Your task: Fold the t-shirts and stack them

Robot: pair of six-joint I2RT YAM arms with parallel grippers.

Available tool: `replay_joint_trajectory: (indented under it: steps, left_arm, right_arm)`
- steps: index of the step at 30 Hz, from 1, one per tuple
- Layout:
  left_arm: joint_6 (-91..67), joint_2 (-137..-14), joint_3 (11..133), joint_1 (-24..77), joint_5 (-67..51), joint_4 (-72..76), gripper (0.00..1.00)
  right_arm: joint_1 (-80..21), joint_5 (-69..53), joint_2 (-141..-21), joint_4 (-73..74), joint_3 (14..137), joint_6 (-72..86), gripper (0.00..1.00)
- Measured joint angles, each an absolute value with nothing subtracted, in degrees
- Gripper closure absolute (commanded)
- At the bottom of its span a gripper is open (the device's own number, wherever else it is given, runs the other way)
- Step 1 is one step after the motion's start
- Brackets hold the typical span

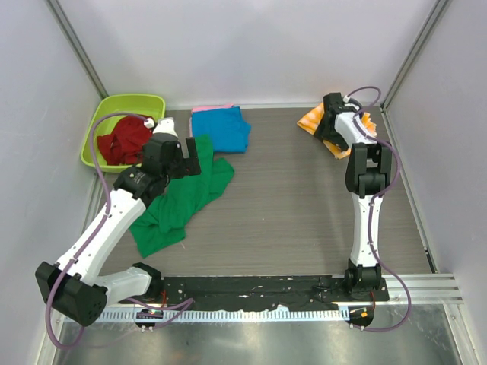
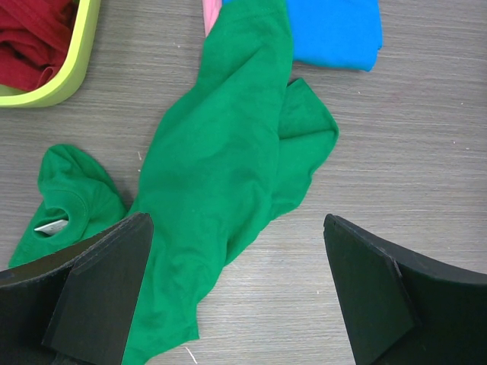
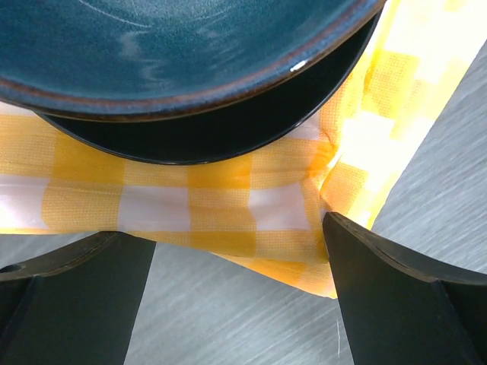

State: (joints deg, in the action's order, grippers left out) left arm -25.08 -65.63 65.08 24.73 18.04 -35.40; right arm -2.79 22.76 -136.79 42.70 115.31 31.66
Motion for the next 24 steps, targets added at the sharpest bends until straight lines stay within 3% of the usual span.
replay_joint_trajectory:
  steps: [8,13,24]
  left_arm:
    - [-25.02,-66.59,65.08,24.73,18.74,-35.4,0.0]
    - [-25.02,-67.68,65.08,24.73,19.38,-35.42,0.0]
    - [-26.0,-70.87,69.6,24.73,24.12,-38.04,0.0]
  right_arm:
    - [0.01,22.39,-145.18,49.23,130.67,33.21,0.03]
    - [0.56,22.11,-146.28,50.61,133.23,33.3,0.0]
    - [-10.24,31.9,-127.83,42.33,112.84,25.19,0.0]
